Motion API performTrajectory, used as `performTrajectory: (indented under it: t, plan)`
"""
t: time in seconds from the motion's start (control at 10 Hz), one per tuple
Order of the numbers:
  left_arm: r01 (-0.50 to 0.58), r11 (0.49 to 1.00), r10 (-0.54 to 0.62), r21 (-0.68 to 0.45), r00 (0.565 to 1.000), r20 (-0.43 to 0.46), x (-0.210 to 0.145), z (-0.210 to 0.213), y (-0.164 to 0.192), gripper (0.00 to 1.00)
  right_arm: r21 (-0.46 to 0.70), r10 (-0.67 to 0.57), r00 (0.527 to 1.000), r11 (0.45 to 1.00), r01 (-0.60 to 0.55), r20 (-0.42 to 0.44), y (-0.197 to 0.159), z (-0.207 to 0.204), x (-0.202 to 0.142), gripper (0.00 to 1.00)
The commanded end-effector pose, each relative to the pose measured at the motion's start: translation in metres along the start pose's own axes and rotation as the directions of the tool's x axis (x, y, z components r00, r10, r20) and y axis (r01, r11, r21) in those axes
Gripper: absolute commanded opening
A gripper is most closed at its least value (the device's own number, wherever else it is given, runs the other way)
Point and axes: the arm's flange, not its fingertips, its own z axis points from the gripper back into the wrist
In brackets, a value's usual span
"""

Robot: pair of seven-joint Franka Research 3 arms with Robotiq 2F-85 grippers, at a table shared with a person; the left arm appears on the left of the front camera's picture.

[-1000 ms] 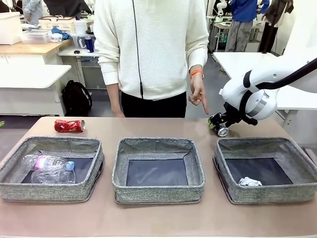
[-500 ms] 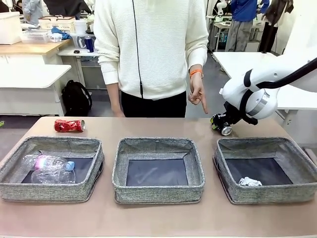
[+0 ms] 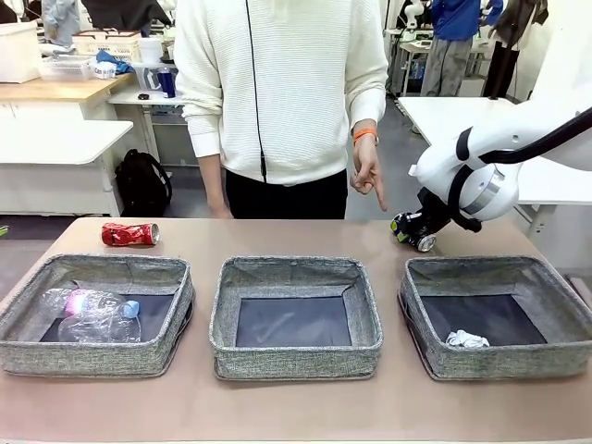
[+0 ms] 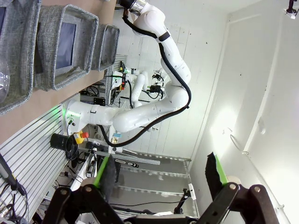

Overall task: Sort the waste into the appropriate baskets.
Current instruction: Pick up the waste item pointed out by the person.

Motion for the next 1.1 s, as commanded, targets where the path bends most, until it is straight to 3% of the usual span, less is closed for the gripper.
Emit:
performTrajectory:
  t: [0.0,0.2,0.4,0.6,0.7,0.8,1.0]
  plan:
    - [0.020,1.000,-0.020,-0.017,1.000,-0.005,-0.002,0.000,-0.003,1.00,0.025,0.006,1.000,1.000,-0.006,-0.008,-0.003,-0.001,-0.003,0.00]
    - [0.020,1.000,-0.020,-0.017,1.000,-0.005,-0.002,0.000,-0.003,1.00,0.017,-0.001,1.000,1.000,0.001,-0.003,-0.002,0.010,-0.002,0.00]
    - [0.020,1.000,-0.020,-0.017,1.000,-0.005,-0.002,0.000,-0.003,1.00,-0.062,-0.198,0.980,0.978,0.197,-0.008,0.022,0.107,-0.002,0.00]
    - [0.020,1.000,-0.020,-0.017,1.000,-0.005,-0.002,0.000,-0.003,1.00,-0.182,-0.259,0.964,0.952,0.245,-0.062,0.075,0.229,-0.031,0.00]
    - [0.020,1.000,-0.020,-0.017,1.000,-0.005,-0.002,0.000,-0.003,1.00,-0.245,-0.254,0.967,0.939,0.240,-0.026,0.103,0.269,-0.052,0.00]
    - [0.020,1.000,-0.020,-0.017,1.000,-0.005,-0.002,0.000,-0.003,1.00,-0.315,-0.254,0.967,0.918,0.242,0.004,0.132,0.294,-0.078,0.00]
    - [0.020,1.000,-0.020,-0.017,1.000,-0.005,-0.002,0.000,-0.003,1.00,-0.367,-0.255,0.966,0.897,0.247,0.027,0.158,0.305,-0.109,0.00]
